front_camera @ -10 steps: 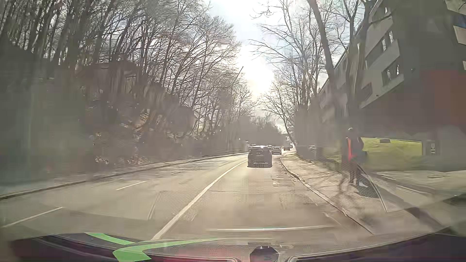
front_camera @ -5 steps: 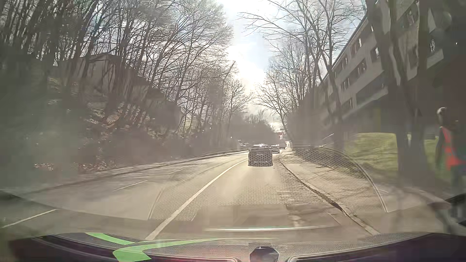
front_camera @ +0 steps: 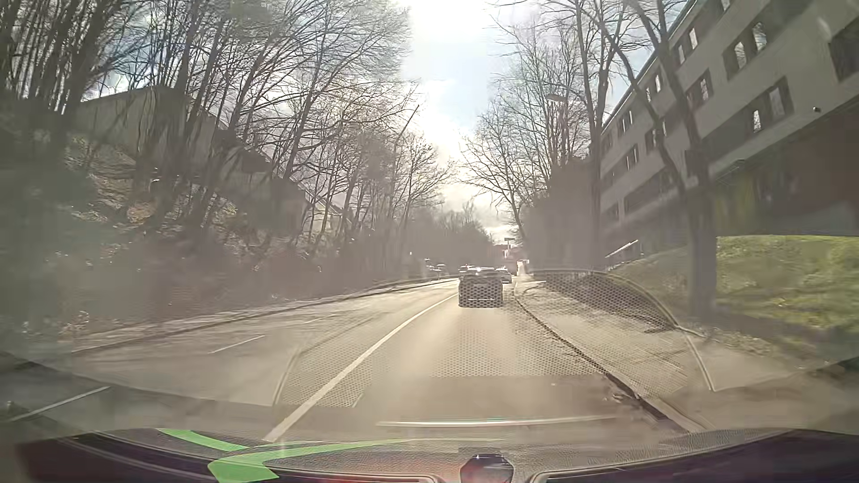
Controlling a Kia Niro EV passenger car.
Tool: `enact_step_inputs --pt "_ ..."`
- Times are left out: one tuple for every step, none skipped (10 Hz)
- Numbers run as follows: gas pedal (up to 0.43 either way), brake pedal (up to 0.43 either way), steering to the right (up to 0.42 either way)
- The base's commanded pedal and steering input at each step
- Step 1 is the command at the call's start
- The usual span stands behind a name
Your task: Follow the waypoints while adhering to traffic rules and regulations
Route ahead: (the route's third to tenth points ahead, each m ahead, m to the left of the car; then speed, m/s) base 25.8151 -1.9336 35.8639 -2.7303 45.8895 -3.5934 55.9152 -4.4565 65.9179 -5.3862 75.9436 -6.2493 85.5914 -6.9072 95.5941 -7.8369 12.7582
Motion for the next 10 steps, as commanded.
enact_step_inputs --pt "0.240 0.000 0.018" --pt "0.240 0.000 0.018" --pt "0.240 0.000 0.018" --pt "0.240 0.000 0.018" --pt "0.240 0.000 0.018" --pt "0.240 0.000 0.018" --pt "0.240 0.000 0.018" --pt "0.240 0.000 0.018" --pt "0.220 0.000 0.018" --pt "0.197 0.000 0.018"
